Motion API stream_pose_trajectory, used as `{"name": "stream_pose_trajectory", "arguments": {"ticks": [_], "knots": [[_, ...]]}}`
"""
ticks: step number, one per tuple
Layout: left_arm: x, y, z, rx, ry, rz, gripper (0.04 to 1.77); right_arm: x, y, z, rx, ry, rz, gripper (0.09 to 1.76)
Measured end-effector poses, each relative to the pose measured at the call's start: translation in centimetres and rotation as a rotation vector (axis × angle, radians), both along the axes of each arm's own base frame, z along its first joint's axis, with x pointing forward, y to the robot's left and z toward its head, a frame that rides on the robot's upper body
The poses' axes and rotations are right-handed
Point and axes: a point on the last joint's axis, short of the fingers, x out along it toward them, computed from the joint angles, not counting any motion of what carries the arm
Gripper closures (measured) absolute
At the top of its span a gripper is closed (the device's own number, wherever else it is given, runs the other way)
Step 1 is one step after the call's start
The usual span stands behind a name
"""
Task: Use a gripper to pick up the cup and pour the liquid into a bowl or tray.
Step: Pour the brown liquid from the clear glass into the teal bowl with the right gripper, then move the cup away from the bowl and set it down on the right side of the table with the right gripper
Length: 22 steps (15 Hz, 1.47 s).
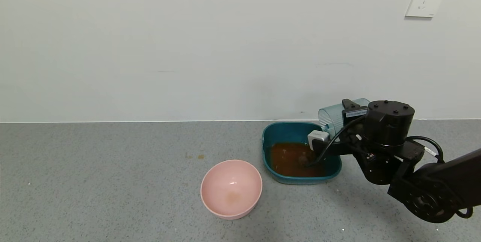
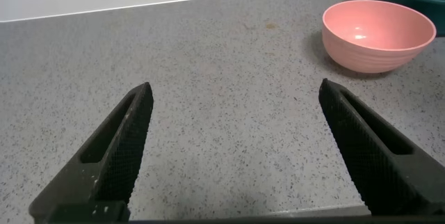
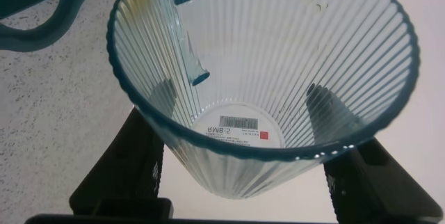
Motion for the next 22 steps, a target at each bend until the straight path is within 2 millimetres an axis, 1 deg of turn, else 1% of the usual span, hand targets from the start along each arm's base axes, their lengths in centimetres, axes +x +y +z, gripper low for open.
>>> {"name": "stream_pose_trajectory", "arguments": {"ticks": [7,10,11,15,18,22], "knots": [[0.0,0.0,0.0,0.0,0.0,0.0,0.09,0.0,0.0,-0.1,0.004,0.001,0.002,0.53],[0.0,0.0,0.0,0.0,0.0,0.0,0.09,-0.1,-0.3,0.3,0.019,-0.008,0.0,0.53],[0.0,0.0,0.0,0.0,0.0,0.0,0.09,-0.2,-0.5,0.5,0.048,-0.016,-0.006,0.53],[0.0,0.0,0.0,0.0,0.0,0.0,0.09,-0.2,-0.9,0.7,0.231,-0.047,-0.03,0.53],[0.0,0.0,0.0,0.0,0.0,0.0,0.09,0.0,-0.9,0.7,0.408,-0.079,-0.042,0.53],[0.0,0.0,0.0,0.0,0.0,0.0,0.09,1.8,-1.2,1.1,0.694,-0.127,-0.05,0.53]]}}
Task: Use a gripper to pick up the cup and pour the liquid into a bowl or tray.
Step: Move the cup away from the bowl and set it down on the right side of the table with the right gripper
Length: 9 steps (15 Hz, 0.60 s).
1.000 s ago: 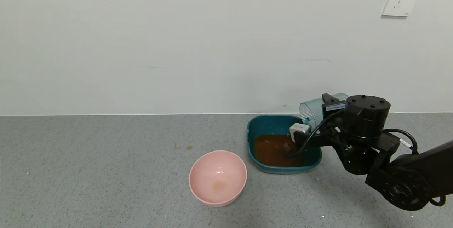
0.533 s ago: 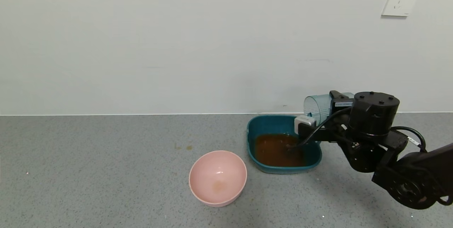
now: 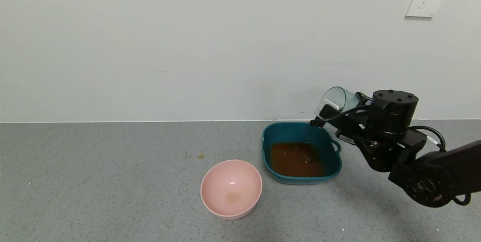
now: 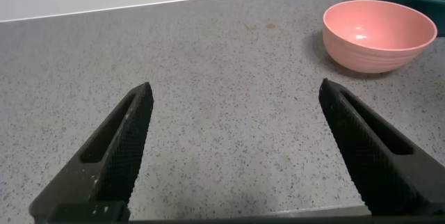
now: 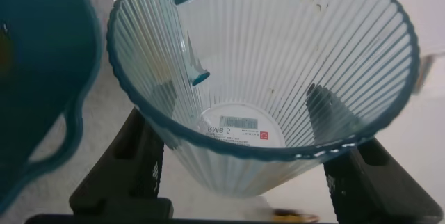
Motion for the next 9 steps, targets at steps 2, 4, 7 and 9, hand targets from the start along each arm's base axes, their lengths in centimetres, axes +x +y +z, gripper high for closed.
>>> {"name": "stream_pose_trajectory", "arguments": {"ticks": [2,4,7,9], "knots": [[0.0,0.0,0.0,0.0,0.0,0.0,0.09,0.9,-0.6,-0.1,0.133,0.024,-0.02,0.53],[0.0,0.0,0.0,0.0,0.0,0.0,0.09,1.4,-1.3,0.2,0.273,0.027,-0.039,0.53],[0.0,0.0,0.0,0.0,0.0,0.0,0.09,2.0,-2.4,0.5,0.459,0.012,-0.064,0.53],[0.0,0.0,0.0,0.0,0.0,0.0,0.09,2.2,-2.8,0.3,0.569,0.009,-0.072,0.53]]}}
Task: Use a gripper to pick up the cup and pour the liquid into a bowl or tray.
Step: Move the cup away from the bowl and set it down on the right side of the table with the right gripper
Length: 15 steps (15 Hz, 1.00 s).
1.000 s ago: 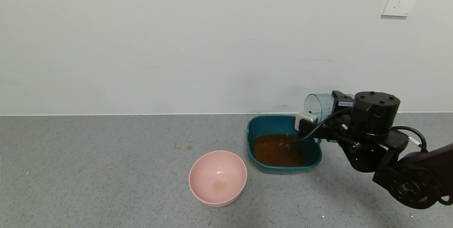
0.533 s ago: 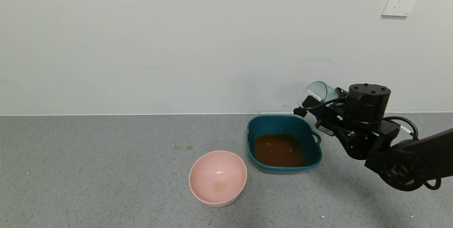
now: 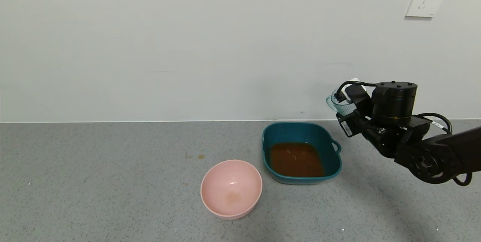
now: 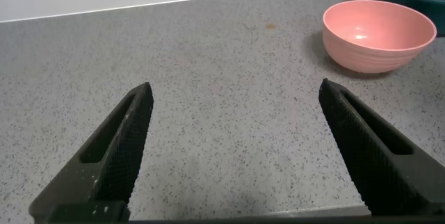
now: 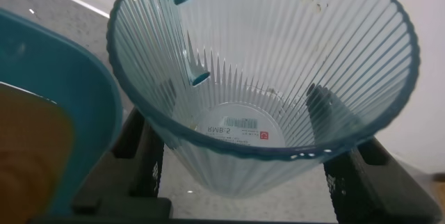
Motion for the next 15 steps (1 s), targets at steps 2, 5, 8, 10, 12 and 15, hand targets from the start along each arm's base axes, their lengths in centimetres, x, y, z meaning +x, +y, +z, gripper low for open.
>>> {"name": "stream_pose_trajectory", "arguments": {"ticks": [2,5,8,10,12,15], "knots": [[0.0,0.0,0.0,0.0,0.0,0.0,0.09,0.2,-0.3,-0.3,0.097,-0.007,-0.021,0.53],[0.0,0.0,0.0,0.0,0.0,0.0,0.09,0.7,-1.1,-0.8,0.229,-0.012,-0.043,0.53],[0.0,0.0,0.0,0.0,0.0,0.0,0.09,0.7,-2.8,-1.7,0.333,0.003,-0.044,0.53],[0.0,0.0,0.0,0.0,0.0,0.0,0.09,0.8,-4.0,-2.2,0.409,0.017,-0.038,0.53],[0.0,0.0,0.0,0.0,0.0,0.0,0.09,0.8,-5.0,-2.4,0.464,0.019,-0.024,0.53],[0.0,0.0,0.0,0.0,0.0,0.0,0.09,1.0,-5.9,-2.6,0.516,-0.017,-0.002,0.53]]}}
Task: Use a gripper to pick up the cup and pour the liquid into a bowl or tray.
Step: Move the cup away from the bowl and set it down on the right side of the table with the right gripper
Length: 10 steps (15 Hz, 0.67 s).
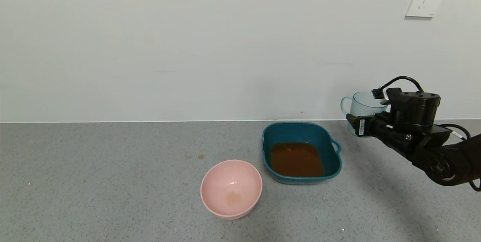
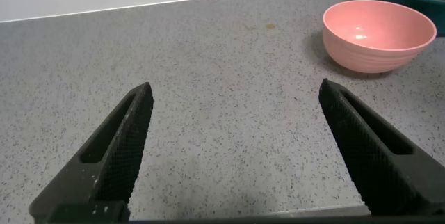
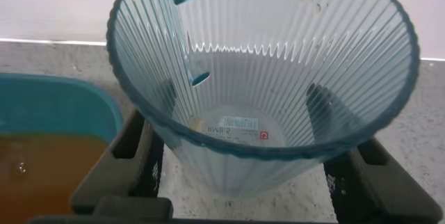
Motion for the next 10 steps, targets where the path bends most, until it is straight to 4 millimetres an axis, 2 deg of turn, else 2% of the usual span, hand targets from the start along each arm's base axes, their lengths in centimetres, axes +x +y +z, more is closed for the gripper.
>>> {"name": "stream_pose_trajectory", "arguments": {"ticks": [3,10], "knots": [[0.0,0.0,0.0,0.0,0.0,0.0,0.09,0.3,-0.7,-0.8,0.005,-0.043,-0.009,0.53],[0.0,0.0,0.0,0.0,0.0,0.0,0.09,1.0,-0.7,-4.7,0.006,-0.058,0.013,0.53]]}}
